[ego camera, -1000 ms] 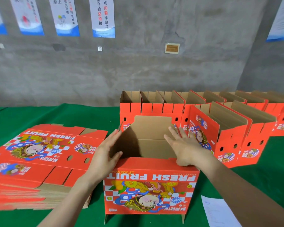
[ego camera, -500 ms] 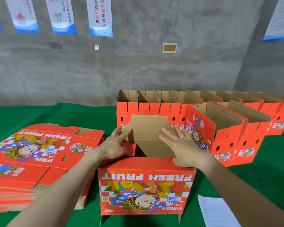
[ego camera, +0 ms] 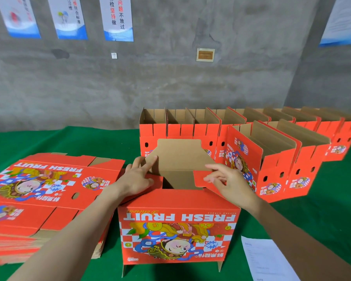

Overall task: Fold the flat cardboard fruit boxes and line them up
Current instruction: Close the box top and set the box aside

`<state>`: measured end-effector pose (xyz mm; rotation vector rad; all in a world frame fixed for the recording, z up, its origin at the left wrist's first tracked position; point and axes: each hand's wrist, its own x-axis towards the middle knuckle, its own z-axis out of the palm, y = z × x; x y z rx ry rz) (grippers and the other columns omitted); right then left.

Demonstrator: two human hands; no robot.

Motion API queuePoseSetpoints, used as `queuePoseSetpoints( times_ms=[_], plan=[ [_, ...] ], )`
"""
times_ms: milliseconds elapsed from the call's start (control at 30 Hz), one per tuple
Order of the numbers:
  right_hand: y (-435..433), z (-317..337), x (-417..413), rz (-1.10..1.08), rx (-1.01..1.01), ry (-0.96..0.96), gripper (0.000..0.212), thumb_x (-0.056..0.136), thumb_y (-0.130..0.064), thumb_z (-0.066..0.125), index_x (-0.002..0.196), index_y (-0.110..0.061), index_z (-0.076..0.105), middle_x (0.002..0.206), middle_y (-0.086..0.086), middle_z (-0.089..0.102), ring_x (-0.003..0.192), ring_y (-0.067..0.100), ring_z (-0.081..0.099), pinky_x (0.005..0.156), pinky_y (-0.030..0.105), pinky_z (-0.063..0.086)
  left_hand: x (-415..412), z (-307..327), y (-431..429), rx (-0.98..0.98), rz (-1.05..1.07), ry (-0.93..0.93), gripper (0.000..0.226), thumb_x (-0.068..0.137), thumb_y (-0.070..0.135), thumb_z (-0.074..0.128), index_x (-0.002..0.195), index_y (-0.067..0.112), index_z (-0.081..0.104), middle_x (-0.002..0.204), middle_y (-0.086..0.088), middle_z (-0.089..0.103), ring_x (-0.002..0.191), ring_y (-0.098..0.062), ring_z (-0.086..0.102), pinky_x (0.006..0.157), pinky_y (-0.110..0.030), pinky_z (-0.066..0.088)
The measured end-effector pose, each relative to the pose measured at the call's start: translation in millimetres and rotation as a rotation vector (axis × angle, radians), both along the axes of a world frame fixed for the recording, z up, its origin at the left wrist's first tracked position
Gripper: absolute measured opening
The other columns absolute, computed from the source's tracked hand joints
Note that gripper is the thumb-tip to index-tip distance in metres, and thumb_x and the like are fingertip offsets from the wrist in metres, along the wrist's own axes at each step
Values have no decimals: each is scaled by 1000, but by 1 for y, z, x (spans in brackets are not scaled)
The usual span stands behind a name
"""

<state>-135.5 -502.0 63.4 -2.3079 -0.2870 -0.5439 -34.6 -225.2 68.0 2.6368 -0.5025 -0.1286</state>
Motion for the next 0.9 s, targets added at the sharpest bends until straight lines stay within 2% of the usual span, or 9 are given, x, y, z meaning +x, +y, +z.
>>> queuePoseSetpoints(
  times_ms=[133,267,333,433,533,633,733,833,900],
  plan=[
    [2,-5,2,-62,93,59,39,87,11,52,119,-11,62,88,-7,71,84,4,67,90,31,52,-3,2,1,-37,-50,-52,87,82,14,57,150,38,10,156,3,4,138,-36,14,115,-42,19],
    [-1,-7,8,-197,24,97,60,86,-4,65,139,-23,44,133,-6,49,128,13,42,109,28,30,-6,4,5,-261,-113,-148,104,73,-3,65,152,28,4,138,-8,33,124,-29,36,110,-42,29],
    [-2,-7,9,-185,80,210,74,86,-7,66,147,-27,30,146,-7,37,137,12,31,110,26,28,-7,4,7,-331,-94,-172,93,72,-6,69,149,21,23,122,-8,42,114,-25,43,106,-38,35],
    [-3,-8,10,-146,146,290,66,89,-6,61,145,-30,36,144,-9,39,130,6,36,96,11,31,-11,7,8,-434,-106,-216,49,71,-14,68,104,21,62,105,-11,56,97,-16,55,95,-30,43],
    [-3,-9,13,-142,174,277,44,93,-4,51,132,-24,55,143,-6,44,128,6,40,103,20,30,-15,8,9,-479,-65,-162,46,75,-19,57,75,24,71,99,-8,61,87,4,58,83,-9,40],
    [-3,-10,16,-144,208,297,30,97,-11,47,120,-19,65,140,-3,47,129,9,39,111,29,27,-11,9,7,-467,41,-36,35,81,-8,54,79,17,78,121,-3,58,116,-14,52,103,-21,33],
    [-4,-10,17,-141,137,280,22,95,-23,55,114,-21,67,130,-6,50,123,7,43,102,23,29,-9,10,5,-423,-3,61,8,80,18,73,72,21,73,115,-3,64,118,-16,52,103,-33,36],
    [-3,-3,20,-156,-6,345,30,89,-35,63,117,-26,61,124,-10,46,114,6,44,93,22,28,-10,8,0,-226,3,70,36,69,42,81,87,20,58,101,-1,63,97,-19,56,85,-31,45],
    [0,4,24,-171,-87,419,41,85,-38,66,122,-27,55,127,-7,41,111,8,41,90,24,29,-10,8,-4,-139,46,72,58,67,47,81,111,21,53,115,-3,59,106,-19,55,92,-32,45]
  ],
)
